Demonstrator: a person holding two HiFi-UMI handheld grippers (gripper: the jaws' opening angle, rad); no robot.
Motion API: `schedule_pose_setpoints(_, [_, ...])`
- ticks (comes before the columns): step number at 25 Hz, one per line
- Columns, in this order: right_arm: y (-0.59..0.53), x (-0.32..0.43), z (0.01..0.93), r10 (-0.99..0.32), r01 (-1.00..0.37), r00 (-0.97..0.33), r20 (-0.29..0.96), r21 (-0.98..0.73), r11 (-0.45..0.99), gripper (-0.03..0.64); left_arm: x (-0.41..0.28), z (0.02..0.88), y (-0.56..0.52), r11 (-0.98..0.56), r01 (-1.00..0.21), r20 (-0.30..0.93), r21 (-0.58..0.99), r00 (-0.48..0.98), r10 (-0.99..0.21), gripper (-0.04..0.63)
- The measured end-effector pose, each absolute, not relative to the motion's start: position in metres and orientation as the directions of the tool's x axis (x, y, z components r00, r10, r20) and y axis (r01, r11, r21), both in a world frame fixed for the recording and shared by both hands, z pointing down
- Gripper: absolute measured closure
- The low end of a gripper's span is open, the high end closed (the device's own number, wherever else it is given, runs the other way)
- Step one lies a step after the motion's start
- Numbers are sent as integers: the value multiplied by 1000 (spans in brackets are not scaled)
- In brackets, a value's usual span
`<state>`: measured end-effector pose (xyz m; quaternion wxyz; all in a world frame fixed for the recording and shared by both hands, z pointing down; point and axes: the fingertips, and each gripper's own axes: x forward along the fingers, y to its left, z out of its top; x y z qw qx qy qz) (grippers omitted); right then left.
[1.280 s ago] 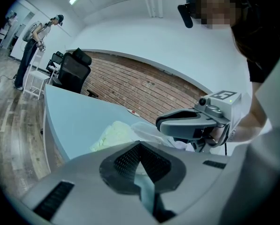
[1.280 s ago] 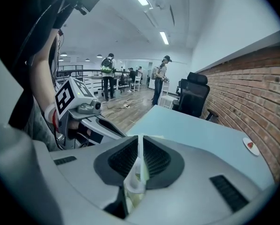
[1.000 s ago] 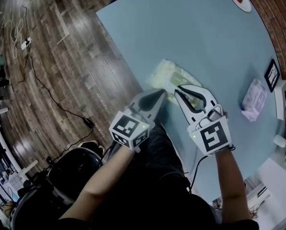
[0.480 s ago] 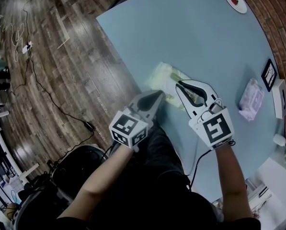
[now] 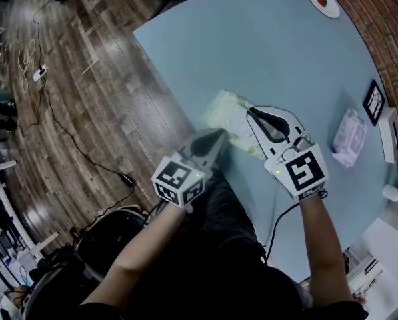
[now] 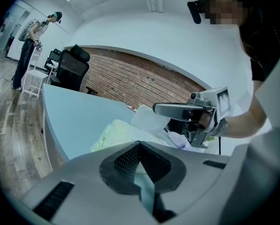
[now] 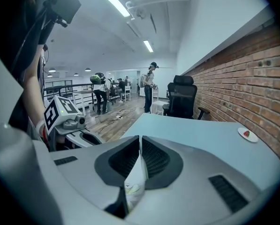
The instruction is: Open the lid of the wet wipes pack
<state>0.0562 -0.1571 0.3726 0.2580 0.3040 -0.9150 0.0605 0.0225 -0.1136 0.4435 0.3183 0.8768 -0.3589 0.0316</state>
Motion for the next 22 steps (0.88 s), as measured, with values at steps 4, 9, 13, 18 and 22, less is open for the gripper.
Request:
schedule_pose_setpoints(4, [-166,60,369,-550,-612,-665,506,54,789,580,22,443,-113,-539,-651,287,535,740,-608,581])
schedule_pose_setpoints(9, [-176,65,370,-585,-625,-658,473,89,775,578,22,443,-113,-535,-653,289,537,737,-611,581])
schedule_pose_setpoints(13, [-183,69,373,-608,-626,-640,470,140,767,578,22,444,-114,-533,-654,290,537,737,-611,581])
schedule_pose_setpoints(18, [-188,71,375,-623,-628,-627,467,169,759,578,22,443,-114,-530,-654,289,541,736,-613,581])
schedule_pose_setpoints(22, [-191,74,377,-636,-639,-622,457,174,749,575,23,444,-114,-528,-652,288,545,736,-612,581])
